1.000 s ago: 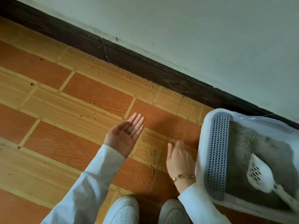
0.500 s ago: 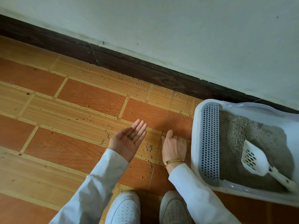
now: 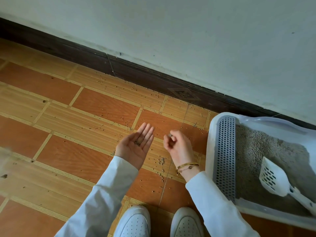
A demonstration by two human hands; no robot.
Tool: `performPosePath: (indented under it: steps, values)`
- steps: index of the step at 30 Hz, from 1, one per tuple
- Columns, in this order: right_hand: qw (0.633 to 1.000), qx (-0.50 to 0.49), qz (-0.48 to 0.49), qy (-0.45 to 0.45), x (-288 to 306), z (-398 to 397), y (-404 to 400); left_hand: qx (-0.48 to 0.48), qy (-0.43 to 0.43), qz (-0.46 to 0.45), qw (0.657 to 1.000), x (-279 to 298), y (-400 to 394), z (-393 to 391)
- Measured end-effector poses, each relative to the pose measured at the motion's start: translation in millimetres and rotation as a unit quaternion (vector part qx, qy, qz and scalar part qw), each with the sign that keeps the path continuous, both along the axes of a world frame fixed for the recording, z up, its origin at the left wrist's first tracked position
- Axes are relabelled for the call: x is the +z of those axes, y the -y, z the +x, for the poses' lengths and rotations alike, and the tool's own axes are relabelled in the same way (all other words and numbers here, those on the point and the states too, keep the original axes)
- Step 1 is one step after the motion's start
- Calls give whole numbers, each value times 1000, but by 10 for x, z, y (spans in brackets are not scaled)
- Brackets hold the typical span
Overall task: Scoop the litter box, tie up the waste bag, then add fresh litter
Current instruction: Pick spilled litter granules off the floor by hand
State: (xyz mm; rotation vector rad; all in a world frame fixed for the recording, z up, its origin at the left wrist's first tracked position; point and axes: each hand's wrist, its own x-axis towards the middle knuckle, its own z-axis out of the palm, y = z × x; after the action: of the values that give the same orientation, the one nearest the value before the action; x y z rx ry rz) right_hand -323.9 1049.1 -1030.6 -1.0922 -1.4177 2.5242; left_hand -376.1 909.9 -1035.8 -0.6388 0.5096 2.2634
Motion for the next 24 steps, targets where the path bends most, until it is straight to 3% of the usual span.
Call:
performPosePath:
  steps: [2,4,8,14,24]
  values:
    - [964,-96,-238,-69,105,-53,-1,23,-7,6,1000,72,-25,-25]
    - [933,-158,-306,-101,184,-113,15,46,-13,13,999,154,-63,-42]
    - [906,-227,-343,-101,291,-238,104,87,-23,14,996,292,-143,-42]
    - [895,-216,-371,-124,345,-289,289,137,-18,0,990,379,-192,-14]
    - [921,-144,-336,-132,318,-455,494,192,-1,-5,981,406,-135,-99]
